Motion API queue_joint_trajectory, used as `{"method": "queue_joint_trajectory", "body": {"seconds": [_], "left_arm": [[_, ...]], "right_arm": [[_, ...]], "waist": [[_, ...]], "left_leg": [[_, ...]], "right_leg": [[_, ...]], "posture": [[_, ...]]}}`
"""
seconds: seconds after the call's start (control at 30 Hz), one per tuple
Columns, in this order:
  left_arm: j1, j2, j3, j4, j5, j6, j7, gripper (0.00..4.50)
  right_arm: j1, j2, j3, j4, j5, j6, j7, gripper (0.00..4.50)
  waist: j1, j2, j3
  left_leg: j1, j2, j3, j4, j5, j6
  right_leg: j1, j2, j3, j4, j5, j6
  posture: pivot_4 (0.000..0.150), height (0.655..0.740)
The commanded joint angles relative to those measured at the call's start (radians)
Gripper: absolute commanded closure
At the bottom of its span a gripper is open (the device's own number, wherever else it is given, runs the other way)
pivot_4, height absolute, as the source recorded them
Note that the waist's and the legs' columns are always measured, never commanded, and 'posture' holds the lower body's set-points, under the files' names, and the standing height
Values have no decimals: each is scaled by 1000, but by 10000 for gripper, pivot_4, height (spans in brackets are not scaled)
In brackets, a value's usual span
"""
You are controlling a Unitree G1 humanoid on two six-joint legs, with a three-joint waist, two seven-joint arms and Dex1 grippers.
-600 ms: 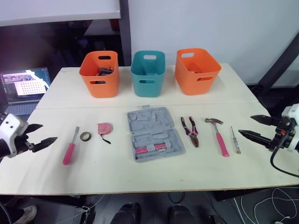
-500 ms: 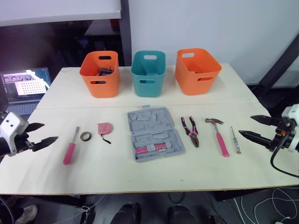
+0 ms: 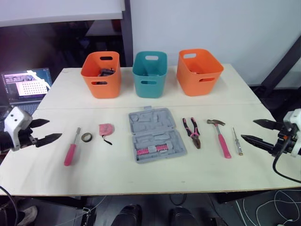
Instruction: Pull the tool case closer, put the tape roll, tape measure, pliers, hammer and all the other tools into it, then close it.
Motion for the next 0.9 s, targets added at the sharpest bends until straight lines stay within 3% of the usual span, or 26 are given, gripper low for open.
{"method": "queue_joint_trajectory", "body": {"seconds": [0.03,0.23,0.47,0.67,0.73,0.8,0.9], "left_arm": [[-45,8,-19,-4,-2,36,-34,389],[-35,-6,-31,-85,-13,65,-32,389],[138,-109,-78,-433,26,111,117,389],[195,-219,-114,-589,30,227,254,389],[198,-255,-140,-605,43,246,287,389],[193,-280,-162,-611,50,259,308,9402],[153,-322,-199,-589,79,252,353,25277]], "right_arm": [[24,20,-29,-127,36,59,-50,0],[-26,21,26,-245,68,175,-114,0],[-259,51,315,-305,-59,246,-244,0],[-453,62,543,-169,-182,293,-207,0],[-509,80,609,-85,-251,212,-190,0],[-554,100,652,-15,-301,146,-172,0],[-654,160,734,192,-430,-4,-197,9070]], "waist": [[1,0,0],[-8,0,0],[-22,0,0],[-19,-1,0],[-19,-1,1],[-21,-1,1],[-22,-1,1]], "left_leg": [[0,0,0,0,0,0],[0,0,0,1,0,0],[0,0,0,1,0,0],[-1,-1,0,1,0,0],[-1,-1,0,1,0,0],[-1,-1,0,2,0,0],[-1,-2,0,2,1,0]], "right_leg": [[0,0,0,0,0,0],[0,0,0,1,1,2],[0,-1,1,1,1,1],[-1,-1,1,1,1,1],[-1,-1,0,1,2,2],[-1,0,0,1,4,4],[0,-1,0,2,4,5]], "posture": [[1500,7329],[1500,7329],[1500,7329],[1500,7329],[1500,7329],[1500,7329],[1500,7329]]}}
